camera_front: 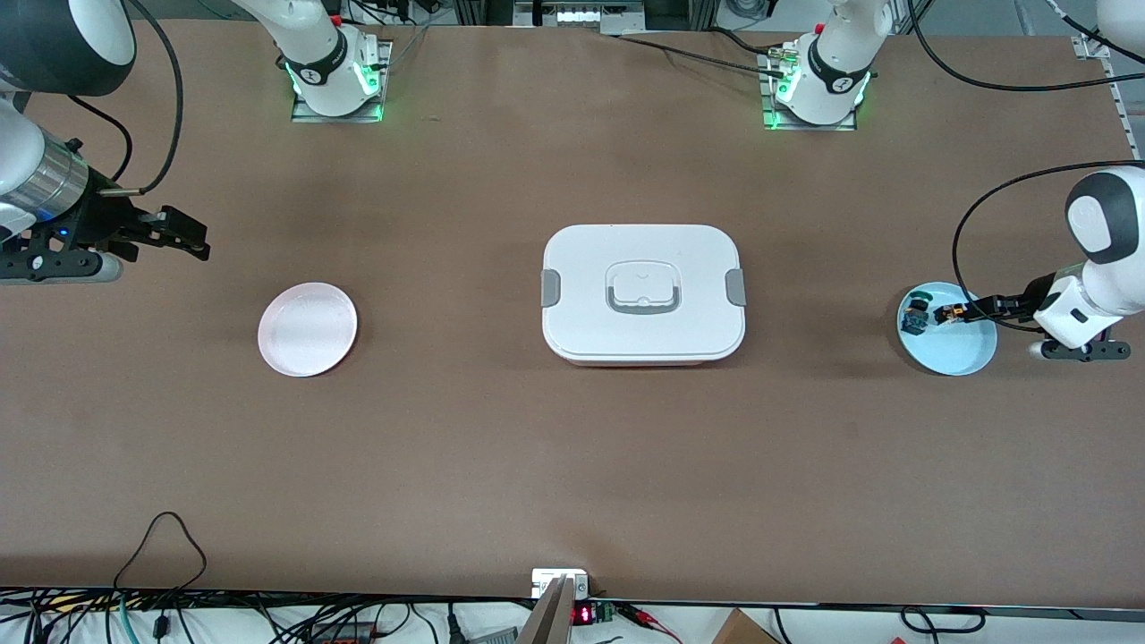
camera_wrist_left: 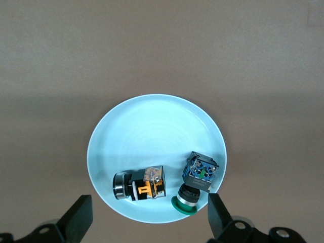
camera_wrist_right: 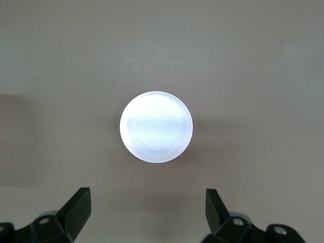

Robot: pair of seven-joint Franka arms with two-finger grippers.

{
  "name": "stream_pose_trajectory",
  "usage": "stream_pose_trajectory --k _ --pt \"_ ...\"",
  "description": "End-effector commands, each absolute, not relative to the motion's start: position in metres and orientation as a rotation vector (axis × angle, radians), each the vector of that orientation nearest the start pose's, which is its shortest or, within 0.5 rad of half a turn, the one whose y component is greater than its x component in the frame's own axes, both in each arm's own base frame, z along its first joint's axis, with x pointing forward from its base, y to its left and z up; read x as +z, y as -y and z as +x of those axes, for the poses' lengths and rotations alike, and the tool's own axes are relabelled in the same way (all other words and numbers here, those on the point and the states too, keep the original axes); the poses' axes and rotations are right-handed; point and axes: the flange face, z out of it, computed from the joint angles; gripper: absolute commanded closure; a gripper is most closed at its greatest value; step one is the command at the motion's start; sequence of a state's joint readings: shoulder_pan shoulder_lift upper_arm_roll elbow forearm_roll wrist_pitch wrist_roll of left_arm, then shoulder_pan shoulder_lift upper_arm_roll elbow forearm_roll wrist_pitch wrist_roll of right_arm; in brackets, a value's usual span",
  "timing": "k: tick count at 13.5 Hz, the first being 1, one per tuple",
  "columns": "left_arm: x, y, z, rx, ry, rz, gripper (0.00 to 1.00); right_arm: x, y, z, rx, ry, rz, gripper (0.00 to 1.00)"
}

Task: Transfer orange switch to right arm and place
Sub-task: 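Close the left gripper on the orange switch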

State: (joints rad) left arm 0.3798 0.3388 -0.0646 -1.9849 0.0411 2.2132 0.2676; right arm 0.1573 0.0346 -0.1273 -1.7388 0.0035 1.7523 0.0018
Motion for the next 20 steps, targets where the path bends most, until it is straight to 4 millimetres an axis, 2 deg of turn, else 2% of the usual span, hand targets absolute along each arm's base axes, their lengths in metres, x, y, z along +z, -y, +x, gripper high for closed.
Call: stream_pose_trajectory --k 1,5,9,11,14,20 --pt "0.271 -0.189 0.547 0.105 -0.029 -3.139 0.0 0.545 -0.02 0.566 0.015 0.026 -3.125 0.0" --pt "0.242 -0.192 0.524 -0.016 -0.107 -3.12 0.0 0.545 -0.02 0.566 0.015 0.026 -3.125 0.0" --pt "0.223 -0.195 0.517 0.019 -0.097 -3.134 0.0 0.545 -0.02 0.566 0.017 0.026 -3.125 0.0" --pt "0.219 -0.211 0.511 0.026 -0.078 -3.137 0.0 0.545 -0.019 0.566 0.022 0.021 -3.125 0.0" --pt "0.211 -0.217 0.508 0.04 -0.083 -3.143 0.0 0.545 -0.019 0.565 0.027 0.021 -3.125 0.0" --pt "0.198 -0.214 0.509 0.044 -0.092 -3.147 0.0 0.545 -0.017 0.565 0.029 0.016 -3.125 0.0"
